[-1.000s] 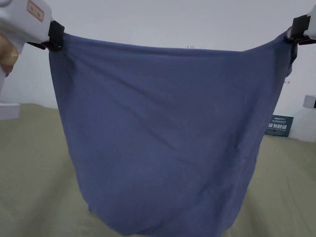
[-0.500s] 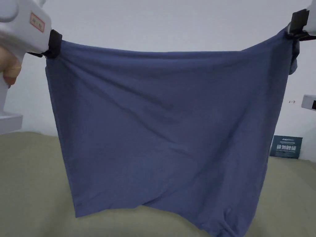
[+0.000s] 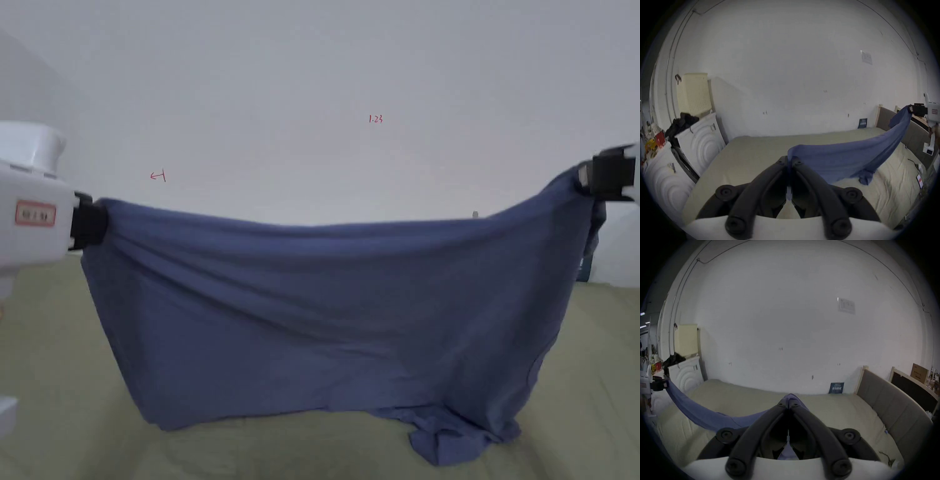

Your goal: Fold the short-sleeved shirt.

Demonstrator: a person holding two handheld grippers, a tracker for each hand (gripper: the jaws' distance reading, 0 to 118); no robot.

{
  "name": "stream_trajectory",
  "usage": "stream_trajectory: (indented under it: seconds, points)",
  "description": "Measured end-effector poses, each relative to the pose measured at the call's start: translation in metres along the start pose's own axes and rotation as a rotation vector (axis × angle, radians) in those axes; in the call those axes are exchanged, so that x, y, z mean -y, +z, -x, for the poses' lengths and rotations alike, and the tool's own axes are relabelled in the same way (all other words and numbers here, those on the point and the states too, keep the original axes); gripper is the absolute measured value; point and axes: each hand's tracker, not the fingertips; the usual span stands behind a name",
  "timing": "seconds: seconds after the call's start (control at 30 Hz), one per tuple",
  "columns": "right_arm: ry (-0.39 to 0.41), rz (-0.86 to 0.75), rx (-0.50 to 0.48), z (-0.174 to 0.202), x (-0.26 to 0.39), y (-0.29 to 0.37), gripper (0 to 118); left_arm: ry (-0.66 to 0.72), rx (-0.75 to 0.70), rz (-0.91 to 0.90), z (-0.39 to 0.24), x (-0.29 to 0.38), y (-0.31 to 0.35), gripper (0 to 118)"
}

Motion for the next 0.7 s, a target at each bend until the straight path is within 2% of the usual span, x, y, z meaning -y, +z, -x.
stream_trajectory:
  seconds: [0.1,0.3,0.4,0.5,0.7]
  points:
    - [-0.008,0.032,-0.008,0.000,0.042,0.029,0,0.027,0.019,0.041,-0.001,0.041,0.017,5]
    - [-0.095,0.196,-0.038,-0.006,0.126,0.089,0,0.065,0.064,0.141,-0.005,0.123,0.066,5]
    - [-0.100,0.244,-0.028,-0.006,0.166,0.118,0,0.085,0.089,0.177,-0.007,0.159,0.090,5]
    - [-0.165,0.301,-0.046,-0.009,0.204,0.146,0,0.087,0.094,0.207,-0.011,0.193,0.113,5]
    - [-0.191,0.368,-0.026,-0.008,0.261,0.195,0,0.045,0.119,0.250,-0.014,0.247,0.151,5]
